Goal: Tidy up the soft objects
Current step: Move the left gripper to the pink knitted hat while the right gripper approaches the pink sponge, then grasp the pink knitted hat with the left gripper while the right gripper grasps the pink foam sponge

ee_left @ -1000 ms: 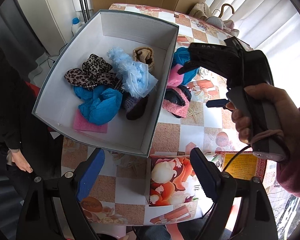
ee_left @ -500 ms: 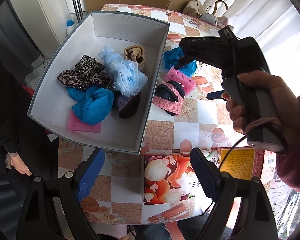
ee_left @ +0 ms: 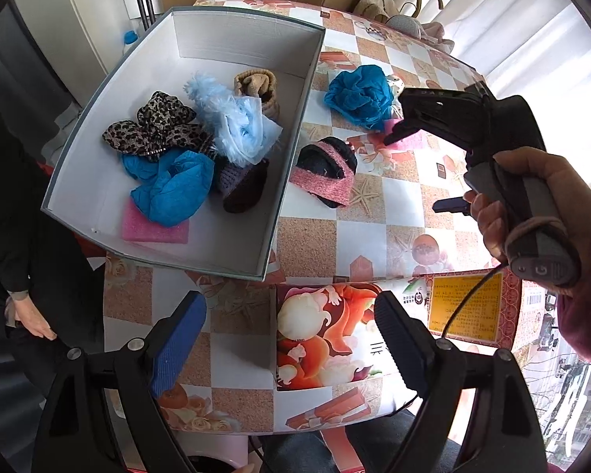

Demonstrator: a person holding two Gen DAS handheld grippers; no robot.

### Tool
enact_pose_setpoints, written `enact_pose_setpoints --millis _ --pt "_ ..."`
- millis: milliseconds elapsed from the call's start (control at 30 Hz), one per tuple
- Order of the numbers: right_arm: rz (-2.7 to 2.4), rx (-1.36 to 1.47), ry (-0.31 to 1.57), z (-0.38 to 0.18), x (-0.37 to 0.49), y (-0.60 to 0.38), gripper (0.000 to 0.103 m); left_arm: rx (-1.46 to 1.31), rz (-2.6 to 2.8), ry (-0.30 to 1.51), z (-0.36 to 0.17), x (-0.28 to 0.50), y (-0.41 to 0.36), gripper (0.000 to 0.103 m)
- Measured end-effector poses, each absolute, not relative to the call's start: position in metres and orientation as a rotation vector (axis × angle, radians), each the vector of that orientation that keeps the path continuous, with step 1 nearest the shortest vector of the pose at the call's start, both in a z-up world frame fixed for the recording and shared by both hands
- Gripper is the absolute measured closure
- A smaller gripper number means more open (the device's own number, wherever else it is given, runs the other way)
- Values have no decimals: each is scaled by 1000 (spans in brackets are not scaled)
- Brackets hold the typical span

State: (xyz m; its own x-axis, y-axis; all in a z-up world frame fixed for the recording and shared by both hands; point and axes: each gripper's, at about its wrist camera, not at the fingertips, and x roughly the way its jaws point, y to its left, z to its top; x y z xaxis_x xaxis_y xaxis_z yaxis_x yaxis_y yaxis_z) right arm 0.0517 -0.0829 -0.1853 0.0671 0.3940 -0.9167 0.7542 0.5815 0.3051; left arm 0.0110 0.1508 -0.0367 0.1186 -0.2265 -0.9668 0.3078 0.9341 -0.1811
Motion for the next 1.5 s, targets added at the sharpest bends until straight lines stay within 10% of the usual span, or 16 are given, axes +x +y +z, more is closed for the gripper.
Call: enact_pose_setpoints --millis 333,633,1100,1500 --pt "-479 984 1677 -204 35 -67 0 84 -405 1389 -32 11 153 14" --pt "18 1269 1367 -93 17 -86 0 146 -537 1349 -22 31 102 14" --pt "-48 961 1467 -2 -36 -188 0 275 -453 1465 -91 87 -3 14" --pt "85 387 1515 -108 91 -161 0 246 -246 1579 -156 123 -4 14"
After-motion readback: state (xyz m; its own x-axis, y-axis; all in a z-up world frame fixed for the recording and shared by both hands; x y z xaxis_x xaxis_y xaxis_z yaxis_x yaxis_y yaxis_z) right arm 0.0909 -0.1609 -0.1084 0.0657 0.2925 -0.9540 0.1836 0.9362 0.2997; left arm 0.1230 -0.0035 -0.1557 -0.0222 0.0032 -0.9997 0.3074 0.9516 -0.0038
